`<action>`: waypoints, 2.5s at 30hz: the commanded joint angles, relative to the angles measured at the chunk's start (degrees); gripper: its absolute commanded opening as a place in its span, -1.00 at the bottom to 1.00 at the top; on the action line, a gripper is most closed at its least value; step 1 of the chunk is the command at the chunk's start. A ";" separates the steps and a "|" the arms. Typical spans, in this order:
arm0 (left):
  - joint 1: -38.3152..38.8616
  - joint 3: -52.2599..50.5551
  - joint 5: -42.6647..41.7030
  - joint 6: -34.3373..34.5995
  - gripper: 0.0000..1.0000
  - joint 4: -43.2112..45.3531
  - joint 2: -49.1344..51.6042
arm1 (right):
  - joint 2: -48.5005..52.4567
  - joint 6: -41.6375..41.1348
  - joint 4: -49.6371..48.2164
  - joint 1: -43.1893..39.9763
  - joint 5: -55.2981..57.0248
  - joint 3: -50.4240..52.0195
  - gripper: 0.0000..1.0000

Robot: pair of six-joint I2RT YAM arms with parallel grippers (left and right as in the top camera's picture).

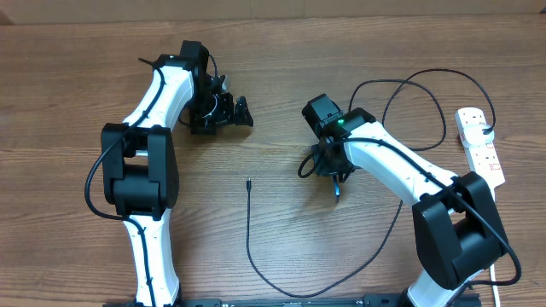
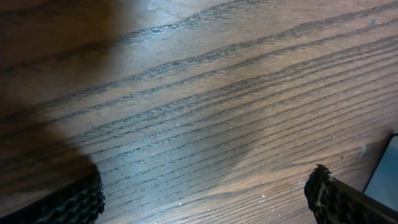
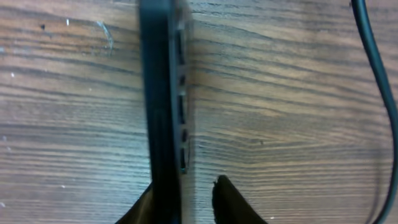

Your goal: Plug charger to phone and switch on socket

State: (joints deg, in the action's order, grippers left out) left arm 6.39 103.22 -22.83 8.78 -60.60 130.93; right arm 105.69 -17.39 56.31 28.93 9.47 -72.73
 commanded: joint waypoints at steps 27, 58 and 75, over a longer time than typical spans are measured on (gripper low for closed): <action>0.39 0.15 0.98 -1.07 0.99 0.02 -0.74 | 0.20 -0.13 -0.66 0.22 2.49 0.48 -0.47; 0.39 0.15 0.98 -1.07 0.99 0.00 -0.74 | 0.20 7.61 -7.43 0.22 2.45 1.64 1.00; 0.39 0.15 0.98 -1.07 0.99 0.02 -0.74 | 0.20 6.99 -5.40 0.22 1.64 3.37 0.17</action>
State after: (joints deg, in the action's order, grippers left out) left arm 6.39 103.22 -22.83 8.78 -60.60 130.93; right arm 105.71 -10.46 50.65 28.93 10.94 -70.67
